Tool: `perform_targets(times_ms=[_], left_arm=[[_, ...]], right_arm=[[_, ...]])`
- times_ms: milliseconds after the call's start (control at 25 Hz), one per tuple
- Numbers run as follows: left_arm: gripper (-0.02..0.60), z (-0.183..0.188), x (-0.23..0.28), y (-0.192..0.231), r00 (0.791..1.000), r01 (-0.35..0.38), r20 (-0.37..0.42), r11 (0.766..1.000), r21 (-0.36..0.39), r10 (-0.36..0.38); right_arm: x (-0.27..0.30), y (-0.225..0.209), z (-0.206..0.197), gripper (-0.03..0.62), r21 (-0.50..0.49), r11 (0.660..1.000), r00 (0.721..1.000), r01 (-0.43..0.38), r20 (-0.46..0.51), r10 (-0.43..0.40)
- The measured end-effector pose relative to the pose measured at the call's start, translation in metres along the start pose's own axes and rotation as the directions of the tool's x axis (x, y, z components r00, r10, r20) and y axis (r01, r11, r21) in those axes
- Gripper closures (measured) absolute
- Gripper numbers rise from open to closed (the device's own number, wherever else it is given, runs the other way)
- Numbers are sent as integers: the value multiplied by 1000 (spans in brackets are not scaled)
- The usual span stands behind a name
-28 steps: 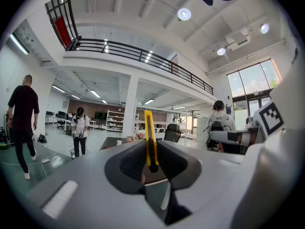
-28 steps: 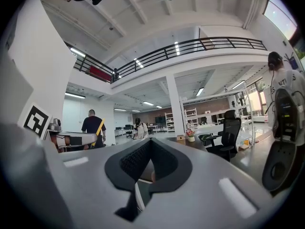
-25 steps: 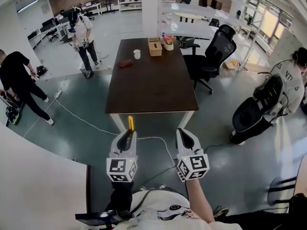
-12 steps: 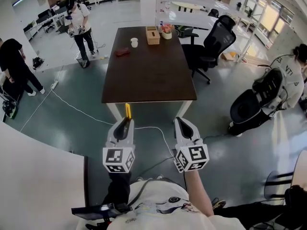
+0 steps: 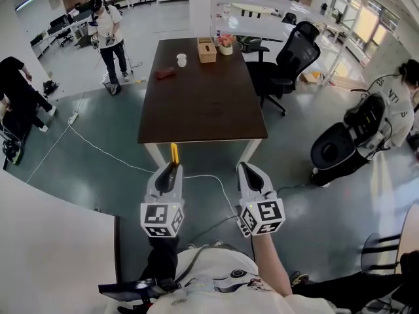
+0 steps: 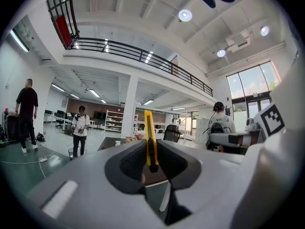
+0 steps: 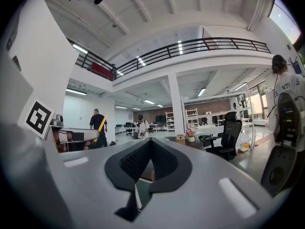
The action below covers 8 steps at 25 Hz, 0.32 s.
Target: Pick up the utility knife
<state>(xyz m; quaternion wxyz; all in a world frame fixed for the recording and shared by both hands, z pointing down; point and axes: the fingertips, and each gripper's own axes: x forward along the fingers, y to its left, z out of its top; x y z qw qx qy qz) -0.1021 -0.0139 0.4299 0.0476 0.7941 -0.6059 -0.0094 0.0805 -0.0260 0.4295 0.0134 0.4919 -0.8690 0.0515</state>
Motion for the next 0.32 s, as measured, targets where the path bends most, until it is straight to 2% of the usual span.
perform_targets(times_ms=[320], left_arm=[[517, 0, 4, -1, 1000, 0, 2, 1000, 1, 0]], right_arm=[[4, -1, -1, 595, -7, 1000, 1000, -15, -3, 15]])
